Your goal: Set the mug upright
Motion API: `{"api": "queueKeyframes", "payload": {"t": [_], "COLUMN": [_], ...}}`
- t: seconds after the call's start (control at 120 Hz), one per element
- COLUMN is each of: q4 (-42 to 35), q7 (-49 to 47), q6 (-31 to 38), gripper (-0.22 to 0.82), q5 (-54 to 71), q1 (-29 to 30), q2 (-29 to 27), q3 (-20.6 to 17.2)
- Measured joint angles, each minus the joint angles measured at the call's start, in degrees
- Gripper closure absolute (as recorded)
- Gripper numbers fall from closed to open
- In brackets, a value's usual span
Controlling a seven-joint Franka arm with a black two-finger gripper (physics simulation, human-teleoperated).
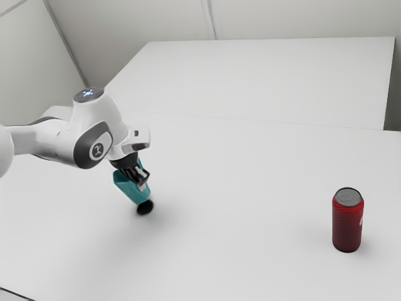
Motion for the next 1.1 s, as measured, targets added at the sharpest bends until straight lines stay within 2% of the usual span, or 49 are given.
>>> {"api": "queueKeyframes", "payload": {"t": [0.35,1.1], "q4": [-1.08,-1.01], "q7": [-6.10,-11.79], "q6": [3.84,4.63], "gripper": [0.78,0.77], "q5": [1.46,1.89], "q1": [-0.23,-0.74], "q2": [1.94,5.18], "q3": [-0.01,-0.04]}}
